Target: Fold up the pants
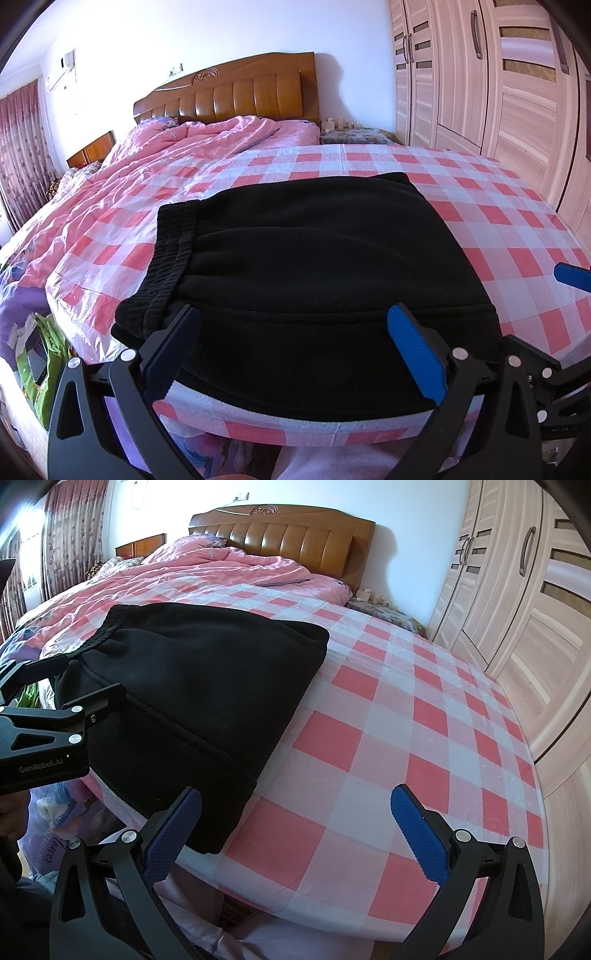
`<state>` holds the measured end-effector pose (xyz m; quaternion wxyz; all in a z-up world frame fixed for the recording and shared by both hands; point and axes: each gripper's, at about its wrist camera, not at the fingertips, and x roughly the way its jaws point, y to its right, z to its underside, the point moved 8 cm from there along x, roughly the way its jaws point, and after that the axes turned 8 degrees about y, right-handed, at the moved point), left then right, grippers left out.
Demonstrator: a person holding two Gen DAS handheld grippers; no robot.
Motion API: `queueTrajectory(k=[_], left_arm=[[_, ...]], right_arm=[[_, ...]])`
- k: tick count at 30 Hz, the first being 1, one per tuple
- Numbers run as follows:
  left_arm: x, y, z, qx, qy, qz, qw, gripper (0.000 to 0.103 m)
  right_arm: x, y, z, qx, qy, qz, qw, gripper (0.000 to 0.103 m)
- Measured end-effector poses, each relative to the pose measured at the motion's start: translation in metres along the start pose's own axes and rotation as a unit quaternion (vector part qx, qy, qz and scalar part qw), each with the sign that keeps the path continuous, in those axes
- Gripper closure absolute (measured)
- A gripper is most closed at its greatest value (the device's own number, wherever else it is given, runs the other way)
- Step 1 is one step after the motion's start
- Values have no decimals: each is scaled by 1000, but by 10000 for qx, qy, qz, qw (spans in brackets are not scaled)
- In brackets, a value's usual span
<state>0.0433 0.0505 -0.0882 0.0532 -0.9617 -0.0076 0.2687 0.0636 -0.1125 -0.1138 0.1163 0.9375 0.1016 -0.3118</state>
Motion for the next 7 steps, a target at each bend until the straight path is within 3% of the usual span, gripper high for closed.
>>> queueTrajectory(k=[7], left_arm=[[0,-2,1,3,-27,-11,10000,1]], right_arm=[[-1,-3,0,-18,8,-39,10000,4]])
